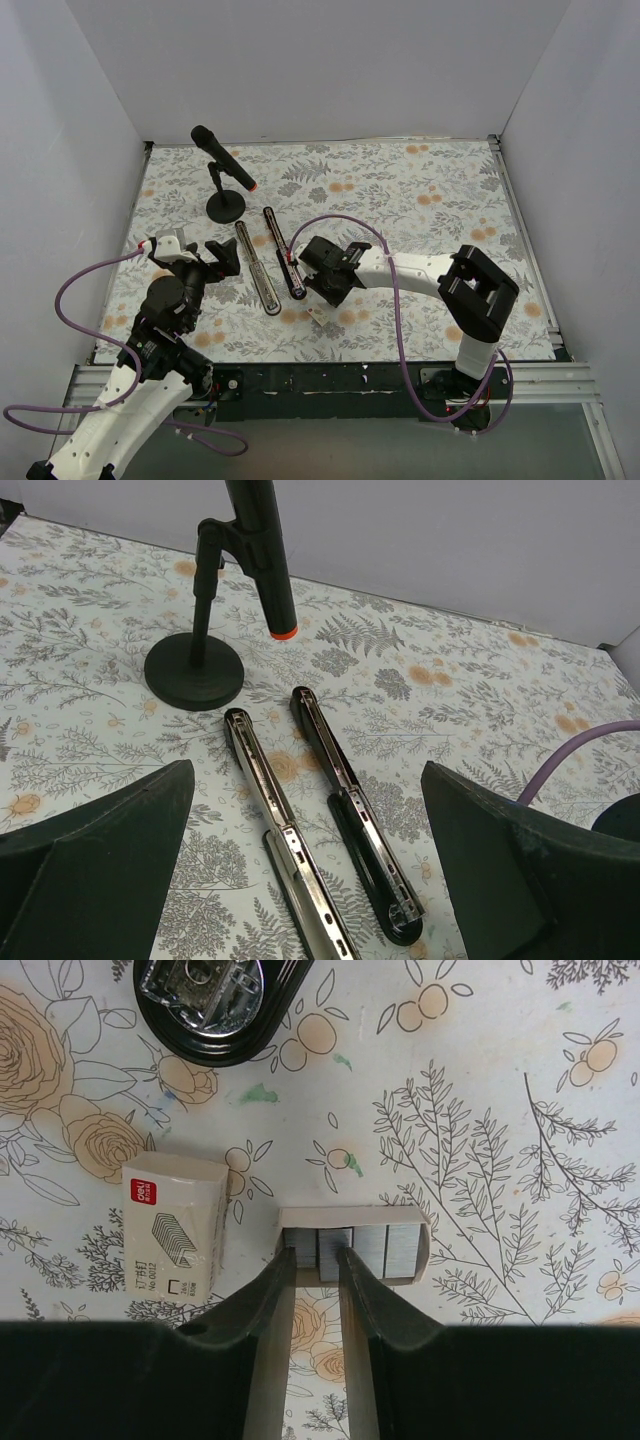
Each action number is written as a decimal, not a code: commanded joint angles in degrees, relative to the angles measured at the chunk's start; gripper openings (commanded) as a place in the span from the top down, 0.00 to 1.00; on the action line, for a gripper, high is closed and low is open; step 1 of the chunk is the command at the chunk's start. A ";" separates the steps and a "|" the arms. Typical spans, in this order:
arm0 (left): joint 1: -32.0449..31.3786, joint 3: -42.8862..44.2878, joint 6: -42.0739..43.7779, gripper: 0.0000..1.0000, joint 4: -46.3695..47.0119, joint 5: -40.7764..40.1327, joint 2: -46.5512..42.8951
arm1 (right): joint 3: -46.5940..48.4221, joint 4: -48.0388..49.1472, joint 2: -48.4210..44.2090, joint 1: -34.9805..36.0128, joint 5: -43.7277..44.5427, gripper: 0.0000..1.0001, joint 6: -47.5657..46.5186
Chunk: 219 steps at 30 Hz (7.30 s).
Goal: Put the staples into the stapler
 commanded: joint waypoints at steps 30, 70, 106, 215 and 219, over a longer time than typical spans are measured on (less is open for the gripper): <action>0.46 -0.27 0.53 0.02 0.22 0.79 -0.72 | 0.96 -1.77 1.27 0.20 -3.45 0.69 -1.58; 0.64 -0.18 0.27 0.02 0.22 1.41 -0.02 | 7.11 -5.82 -4.35 0.55 4.02 0.82 1.66; 0.90 -0.18 0.18 0.02 0.48 1.93 -1.16 | 19.33 6.31 6.46 -6.76 -1.17 0.81 14.06; 1.96 -0.45 0.44 0.02 1.10 3.16 1.21 | 16.43 16.86 12.35 2.22 15.45 0.81 21.62; 1.96 -0.45 0.36 0.02 1.01 3.16 1.30 | 16.34 16.86 12.26 2.22 15.54 0.81 21.62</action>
